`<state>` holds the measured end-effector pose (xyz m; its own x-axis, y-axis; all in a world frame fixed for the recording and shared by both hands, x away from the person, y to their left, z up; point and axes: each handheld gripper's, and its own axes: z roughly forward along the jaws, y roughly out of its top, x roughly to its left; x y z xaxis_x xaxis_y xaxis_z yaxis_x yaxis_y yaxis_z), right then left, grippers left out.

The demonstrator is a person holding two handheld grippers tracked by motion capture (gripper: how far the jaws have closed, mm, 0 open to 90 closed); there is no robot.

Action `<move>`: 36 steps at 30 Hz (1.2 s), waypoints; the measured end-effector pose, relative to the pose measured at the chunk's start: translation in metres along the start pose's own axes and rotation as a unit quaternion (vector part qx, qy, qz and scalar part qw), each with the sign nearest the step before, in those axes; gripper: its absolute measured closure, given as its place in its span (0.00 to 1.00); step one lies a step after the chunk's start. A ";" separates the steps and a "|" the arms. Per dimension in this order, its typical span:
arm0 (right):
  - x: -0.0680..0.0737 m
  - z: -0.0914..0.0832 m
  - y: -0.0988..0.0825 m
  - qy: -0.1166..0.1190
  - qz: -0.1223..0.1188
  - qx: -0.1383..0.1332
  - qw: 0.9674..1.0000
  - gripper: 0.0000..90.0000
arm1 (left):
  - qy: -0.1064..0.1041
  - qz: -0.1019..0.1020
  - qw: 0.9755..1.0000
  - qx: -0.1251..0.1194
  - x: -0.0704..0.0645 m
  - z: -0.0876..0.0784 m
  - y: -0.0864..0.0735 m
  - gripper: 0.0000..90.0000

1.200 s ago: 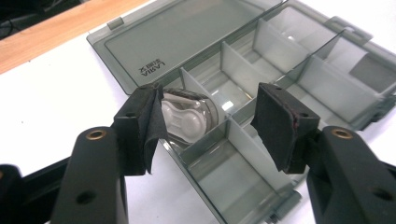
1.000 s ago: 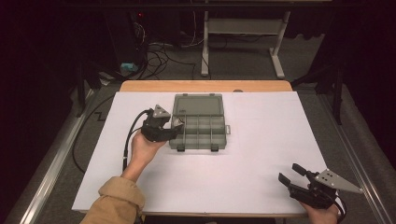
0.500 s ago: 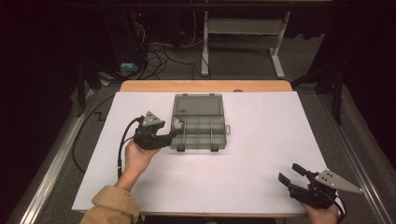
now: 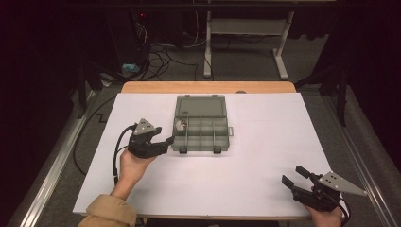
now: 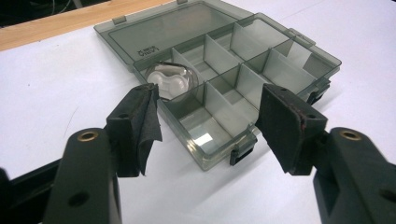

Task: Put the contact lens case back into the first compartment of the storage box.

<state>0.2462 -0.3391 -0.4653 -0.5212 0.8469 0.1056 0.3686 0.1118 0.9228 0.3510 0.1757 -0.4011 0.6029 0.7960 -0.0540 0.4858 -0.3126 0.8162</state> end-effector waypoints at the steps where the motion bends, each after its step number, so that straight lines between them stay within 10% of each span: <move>1: 0.000 0.000 0.000 -0.001 0.000 0.000 1.000 0.34 | 0.000 0.000 1.000 -0.001 0.000 -0.001 -0.001 0.42; 36: 0.000 0.000 0.000 -0.001 0.000 -0.001 1.000 0.34 | 0.010 -0.022 0.999 -0.030 0.005 -0.035 -0.044 0.41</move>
<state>0.2462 -0.3393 -0.4651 -0.5203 0.8476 0.1043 0.3673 0.1118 0.9234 0.3107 0.2112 -0.4173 0.5683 0.8189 -0.0802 0.4734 -0.2457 0.8459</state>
